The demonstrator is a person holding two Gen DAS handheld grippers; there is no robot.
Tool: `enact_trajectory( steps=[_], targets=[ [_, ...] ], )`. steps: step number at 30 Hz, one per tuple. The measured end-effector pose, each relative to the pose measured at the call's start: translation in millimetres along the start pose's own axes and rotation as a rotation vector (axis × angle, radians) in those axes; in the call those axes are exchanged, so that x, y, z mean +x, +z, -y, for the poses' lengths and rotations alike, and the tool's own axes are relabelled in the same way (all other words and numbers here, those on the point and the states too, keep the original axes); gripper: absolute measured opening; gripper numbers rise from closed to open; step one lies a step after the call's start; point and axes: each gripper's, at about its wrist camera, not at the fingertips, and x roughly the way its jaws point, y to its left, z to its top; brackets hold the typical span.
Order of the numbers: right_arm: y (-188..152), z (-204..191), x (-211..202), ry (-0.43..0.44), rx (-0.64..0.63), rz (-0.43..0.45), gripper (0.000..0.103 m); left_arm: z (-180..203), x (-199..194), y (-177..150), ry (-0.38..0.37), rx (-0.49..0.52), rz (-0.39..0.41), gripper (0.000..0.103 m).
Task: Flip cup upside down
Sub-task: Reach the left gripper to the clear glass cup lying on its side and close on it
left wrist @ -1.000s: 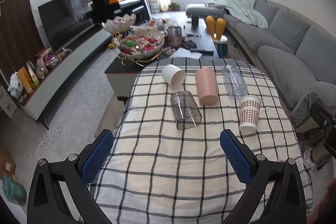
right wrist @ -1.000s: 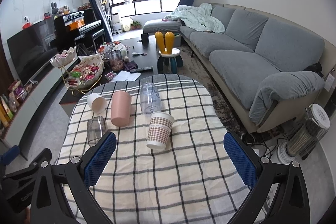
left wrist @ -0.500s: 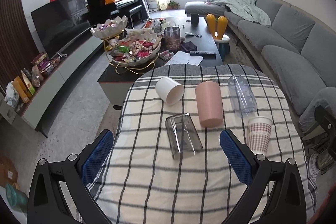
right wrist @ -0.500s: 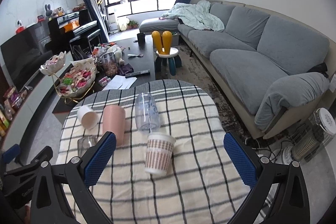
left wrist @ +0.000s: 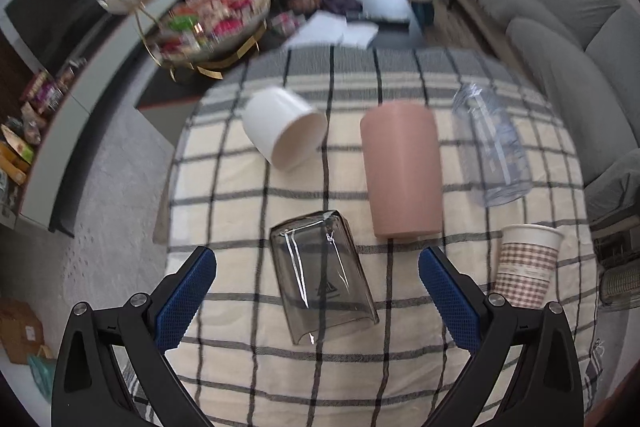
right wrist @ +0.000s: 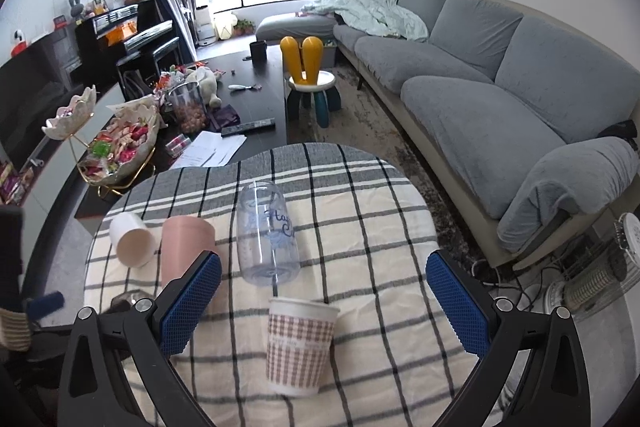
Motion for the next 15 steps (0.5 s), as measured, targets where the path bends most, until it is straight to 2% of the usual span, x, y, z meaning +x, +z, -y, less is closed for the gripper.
enact_trajectory(
  steps=[4, 10, 15],
  targets=[
    [5, -2, 19, 0.01, 0.011, -0.025, 0.103, 2, 35, 11, 0.022, 0.017, -0.141, 0.101],
    [8, -7, 41, 0.05, 0.046, -0.069, 0.103, -1, 73, 20, -0.028, 0.001, -0.315, 0.097],
    [10, -7, 52, 0.073, 0.073, -0.087, 0.103, -5, 99, 23, -0.038, -0.011, -0.438, 0.096]
  ],
)
